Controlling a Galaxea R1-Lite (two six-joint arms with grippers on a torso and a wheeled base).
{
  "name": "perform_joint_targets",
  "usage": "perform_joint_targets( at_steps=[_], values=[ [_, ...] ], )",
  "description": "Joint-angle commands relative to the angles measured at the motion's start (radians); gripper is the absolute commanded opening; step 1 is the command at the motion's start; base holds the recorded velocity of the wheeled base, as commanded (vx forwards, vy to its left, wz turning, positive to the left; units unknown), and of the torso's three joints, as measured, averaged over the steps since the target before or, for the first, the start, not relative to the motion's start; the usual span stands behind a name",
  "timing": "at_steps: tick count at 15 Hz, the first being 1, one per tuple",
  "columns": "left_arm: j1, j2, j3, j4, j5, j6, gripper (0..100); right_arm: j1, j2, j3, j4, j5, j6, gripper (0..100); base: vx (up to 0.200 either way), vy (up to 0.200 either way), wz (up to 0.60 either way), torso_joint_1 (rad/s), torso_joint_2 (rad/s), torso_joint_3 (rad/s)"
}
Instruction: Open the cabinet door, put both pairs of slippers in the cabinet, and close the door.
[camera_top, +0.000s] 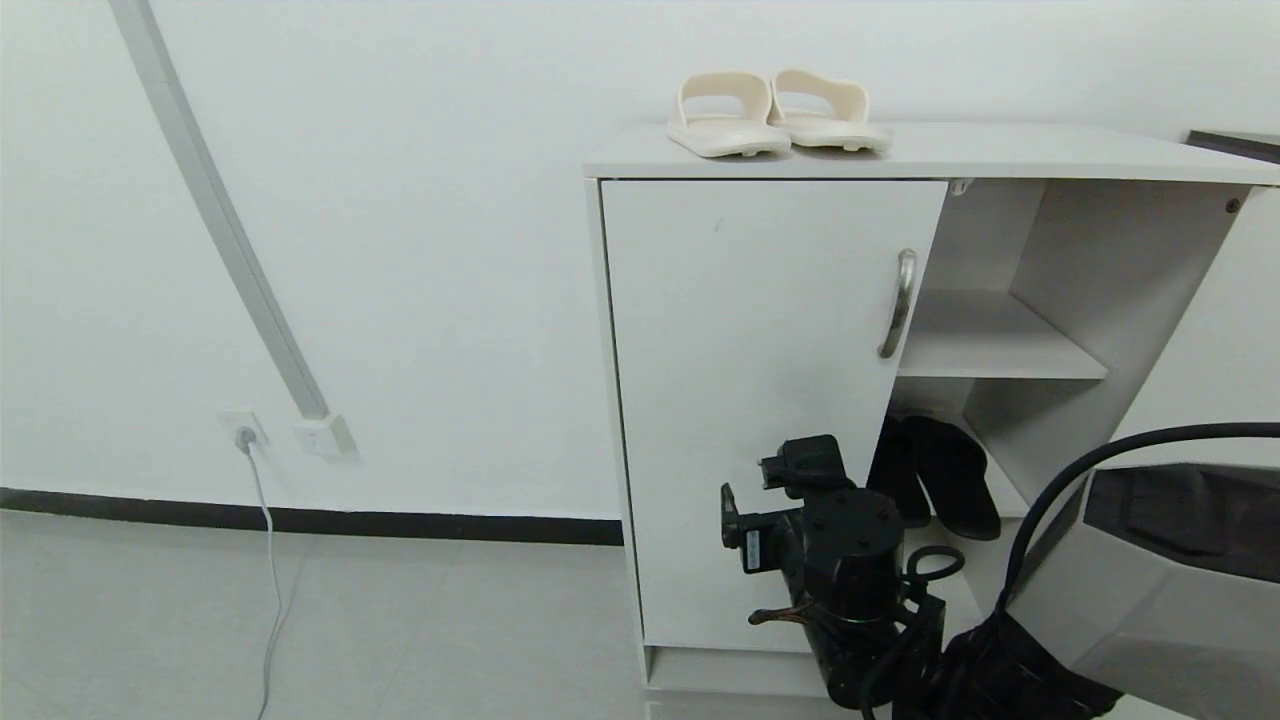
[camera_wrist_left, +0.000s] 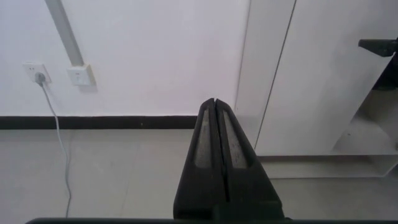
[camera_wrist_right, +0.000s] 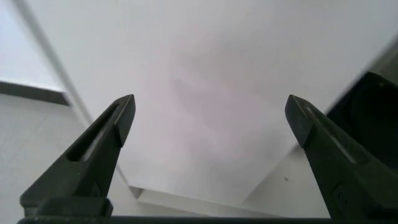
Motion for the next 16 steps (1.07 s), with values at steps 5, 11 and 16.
perform_joint_targets(
  at_steps=[5,11,16],
  values=[
    [0.000,0.001,0.000,0.000,0.000,0.000,0,-0.010,-0.001,0.000,-0.059,0.004,-0.003,100,0.000,0.000,0.00,0.000,0.00,0.000],
    [0.000,0.001,0.000,0.000,0.000,0.000,0,-0.024,-0.001,0.004,-0.086,0.014,-0.025,100,0.000,0.000,0.00,0.000,0.00,0.000],
    [0.000,0.001,0.000,0.000,0.000,-0.002,0,-0.022,-0.001,0.012,-0.102,0.014,-0.032,100,0.000,0.000,0.00,0.000,0.00,0.000]
  ],
)
